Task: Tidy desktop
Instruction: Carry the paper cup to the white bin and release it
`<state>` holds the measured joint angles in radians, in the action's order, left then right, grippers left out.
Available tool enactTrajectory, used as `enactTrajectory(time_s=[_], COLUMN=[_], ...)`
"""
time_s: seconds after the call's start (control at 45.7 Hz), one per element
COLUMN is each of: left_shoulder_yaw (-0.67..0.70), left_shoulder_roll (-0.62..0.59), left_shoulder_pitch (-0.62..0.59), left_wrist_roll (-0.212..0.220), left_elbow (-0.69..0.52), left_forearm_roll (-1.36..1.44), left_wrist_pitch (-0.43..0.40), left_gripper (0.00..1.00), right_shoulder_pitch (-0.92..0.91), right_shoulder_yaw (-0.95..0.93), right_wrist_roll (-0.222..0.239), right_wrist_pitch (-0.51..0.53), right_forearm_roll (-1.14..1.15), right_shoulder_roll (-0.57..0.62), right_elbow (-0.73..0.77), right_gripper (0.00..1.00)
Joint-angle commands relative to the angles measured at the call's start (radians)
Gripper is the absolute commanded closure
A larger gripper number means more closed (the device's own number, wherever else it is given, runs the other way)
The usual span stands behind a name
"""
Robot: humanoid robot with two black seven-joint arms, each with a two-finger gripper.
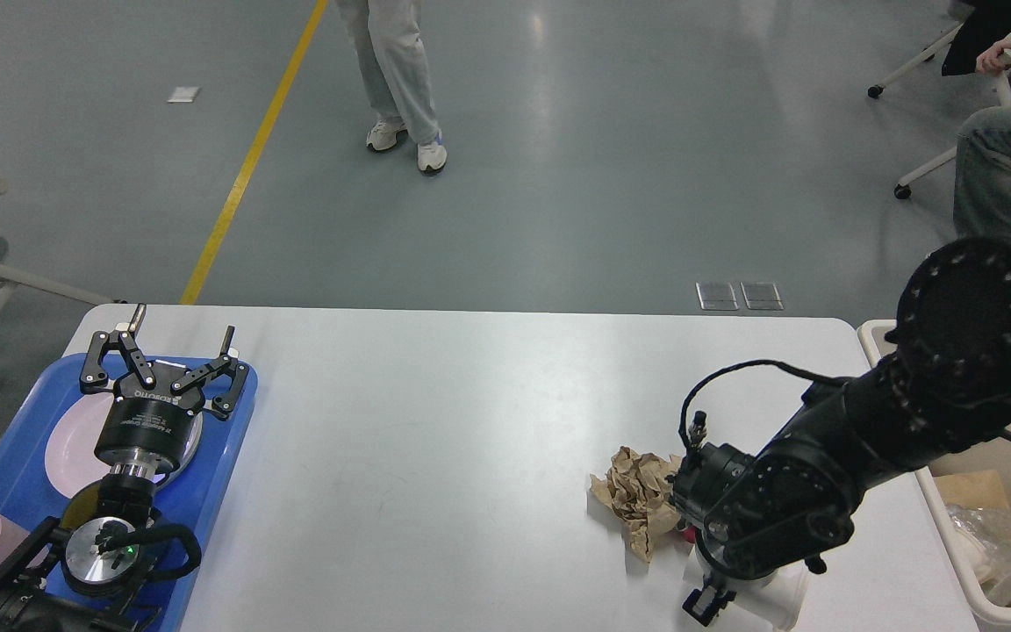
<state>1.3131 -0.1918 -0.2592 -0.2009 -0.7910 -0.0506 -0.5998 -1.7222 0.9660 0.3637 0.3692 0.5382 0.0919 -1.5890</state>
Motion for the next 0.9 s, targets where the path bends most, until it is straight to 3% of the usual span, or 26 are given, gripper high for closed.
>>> enactTrajectory(time_s=[0.0,0.088,0.197,0.306,0.35,0.503,0.635,0.788,0.876], left_shoulder_yaw=[0.0,0.0,0.0,0.0,0.0,0.0,0.0,0.0,0.0], left_shoulder_roll=[0.0,0.0,0.0,0.0,0.0,0.0,0.0,0.0,0.0], left_shoulder_pitch=[0.0,0.0,0.0,0.0,0.0,0.0,0.002,0.002,0.002], left_wrist_roll=[0.0,0.0,0.0,0.0,0.0,0.0,0.0,0.0,0.0], left_elbow=[0.001,0.001,0.001,0.001,-0.001,0.001,-0.001,0.001,0.001], left_forearm_roll=[0.0,0.0,0.0,0.0,0.0,0.0,0.0,0.0,0.0], left_wrist_pitch=[0.0,0.0,0.0,0.0,0.0,0.0,0.0,0.0,0.0], left_gripper=[0.04,0.04,0.04,0.04,0.04,0.04,0.04,0.04,0.04], right_shoulder_pitch=[-0.16,-0.276,-0.42,-0.523,-0.545,-0.586,-0.594,-0.576,-0.495], right_shoulder_yaw=[0.002,0.022,0.126,0.288,0.35,0.502,0.569,0.626,0.642], right_wrist_roll=[-0.022,-0.11,-0.285,-0.471,-0.518,-0.529,-0.509,-0.503,-0.476], right_wrist_pitch=[0.078,0.181,0.276,0.297,0.297,0.293,0.29,0.237,0.186], right_forearm_roll=[-0.194,-0.32,-0.382,-0.391,-0.391,-0.405,-0.411,-0.411,-0.411], right_shoulder_roll=[0.083,0.147,0.203,0.186,0.167,0.15,0.161,0.252,0.351], right_elbow=[-0.043,-0.048,-0.048,-0.045,-0.045,-0.034,-0.008,0.052,0.119], right_gripper=[1.0,1.0,1.0,1.0,1.0,1.0,1.0,1.0,1.0])
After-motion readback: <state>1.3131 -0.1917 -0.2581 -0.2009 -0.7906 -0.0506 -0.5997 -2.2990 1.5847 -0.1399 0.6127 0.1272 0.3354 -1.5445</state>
